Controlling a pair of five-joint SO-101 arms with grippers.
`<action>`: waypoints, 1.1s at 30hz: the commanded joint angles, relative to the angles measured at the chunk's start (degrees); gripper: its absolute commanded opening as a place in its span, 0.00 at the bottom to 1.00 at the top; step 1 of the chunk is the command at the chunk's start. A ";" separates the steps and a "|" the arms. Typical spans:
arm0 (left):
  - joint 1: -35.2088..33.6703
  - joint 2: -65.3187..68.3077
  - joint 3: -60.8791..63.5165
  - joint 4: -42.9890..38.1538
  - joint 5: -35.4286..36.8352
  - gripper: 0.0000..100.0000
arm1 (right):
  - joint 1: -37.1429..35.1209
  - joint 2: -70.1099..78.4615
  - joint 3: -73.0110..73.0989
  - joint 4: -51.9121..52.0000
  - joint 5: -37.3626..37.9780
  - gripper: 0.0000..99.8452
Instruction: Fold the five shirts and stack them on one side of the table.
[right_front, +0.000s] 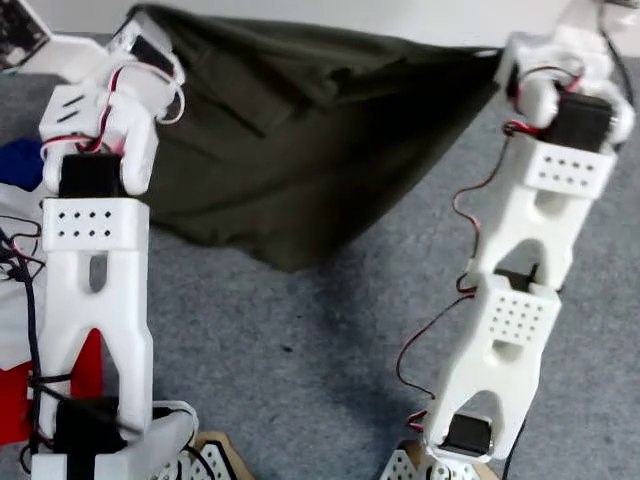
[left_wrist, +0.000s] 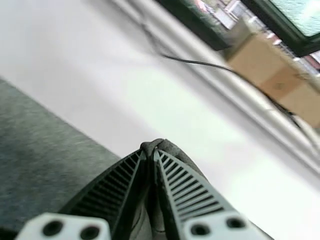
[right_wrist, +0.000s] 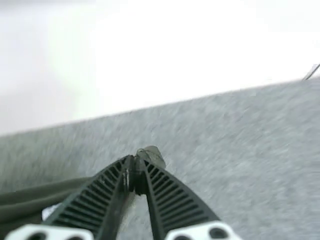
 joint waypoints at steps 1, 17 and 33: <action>1.80 -1.45 -6.81 7.65 0.35 0.01 | 3.12 -7.43 -6.29 -1.63 -0.79 0.01; -1.27 -4.53 -11.12 9.76 0.62 0.01 | 6.46 -19.65 -6.29 -0.75 -0.79 0.01; 4.09 -23.34 -10.86 22.77 0.35 0.01 | 5.49 -36.88 -6.20 7.52 -0.26 0.01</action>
